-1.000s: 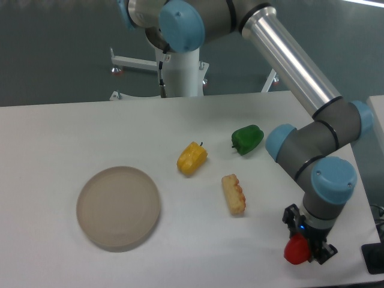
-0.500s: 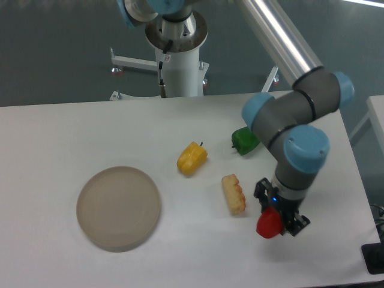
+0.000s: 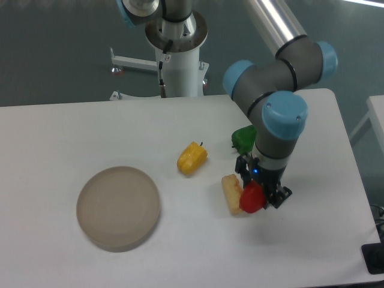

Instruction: Place the red pepper on the table

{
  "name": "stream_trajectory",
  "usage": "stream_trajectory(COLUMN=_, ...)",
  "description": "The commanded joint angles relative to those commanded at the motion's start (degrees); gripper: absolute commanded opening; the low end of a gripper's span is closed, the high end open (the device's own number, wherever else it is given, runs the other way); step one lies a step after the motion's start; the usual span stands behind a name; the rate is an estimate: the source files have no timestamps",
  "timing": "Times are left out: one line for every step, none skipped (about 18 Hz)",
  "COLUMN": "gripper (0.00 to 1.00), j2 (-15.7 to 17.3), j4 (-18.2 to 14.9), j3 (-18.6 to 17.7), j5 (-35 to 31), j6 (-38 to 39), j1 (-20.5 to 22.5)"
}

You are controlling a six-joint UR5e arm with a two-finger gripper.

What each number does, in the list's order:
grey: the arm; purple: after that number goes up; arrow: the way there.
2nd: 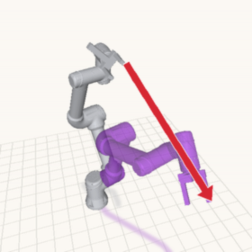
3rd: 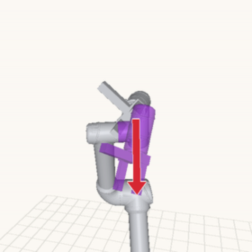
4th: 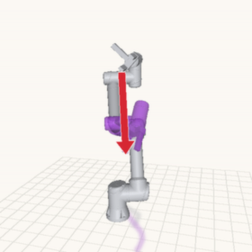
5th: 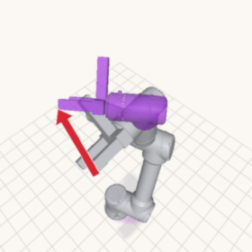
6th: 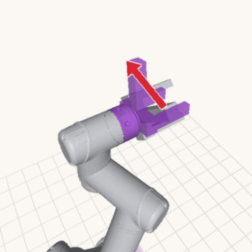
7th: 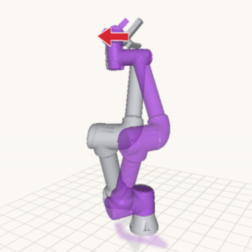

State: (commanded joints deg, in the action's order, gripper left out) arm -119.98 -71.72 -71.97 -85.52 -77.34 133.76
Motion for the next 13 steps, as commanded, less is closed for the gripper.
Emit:
stream_trajectory(gripper=0.48, j2=0.2, j4=0.1, j3=-0.8, j5=0.0, j6=-0.2, j1=0.4)
stream_trajectory(gripper=0.48, j2=0.3, j4=0.2, j3=-1.6, j5=-0.1, j6=-1.0, j1=0.8)
stream_trajectory(gripper=0.48, j2=0.4, j4=0.1, j3=-2.1, j5=-0.1, j6=-2.6, j1=1.1)
stream_trajectory(gripper=0.48, j2=1.3, j4=0.1, j3=-3.0, j5=-0.1, j6=-4.1, j1=1.8)
stream_trajectory(gripper=0.48, j2=2.2, j4=0.7, j3=-4.3, j5=-0.1, j6=-5.4, j1=2.5)
stream_trajectory(gripper=0.48, j2=2.2, j4=2.4, j3=-5.3, j5=-0.1, j6=-6.8, j1=3.2)
stream_trajectory(gripper=0.48, j2=2.2, j4=3.2, j3=-6.2, j5=-0.1, j6=-7.5, j1=3.5)
stream_trajectory(gripper=0.48, j2=2.2, j4=4.0, j3=-6.8, j5=-0.1, j6=-8.9, j1=4.1)
stream_trajectory(gripper=0.48, j2=2.2, j4=4.2, j3=-7.0, j5=-0.1, j6=-10.4, j1=4.7)
stream_trajectory(gripper=0.48, j2=2.1, j4=4.2, j3=-7.0, j5=-0.1, j6=-11.4, j1=5.0)
stream_trajectory(gripper=0.48, j2=1.7, j4=4.6, j3=-7.0, j5=-0.1, j6=-12.6, j1=5.7)
stream_trajectory(gripper=0.48, j2=1.4, j4=4.6, j3=-7.1, j5=-0.2, j6=-15.2, j1=6.4)
stream_trajectory(gripper=0.48, j2=1.2, j4=4.6, j3=-7.3, j5=-0.2, j6=-16.8, j1=7.1)
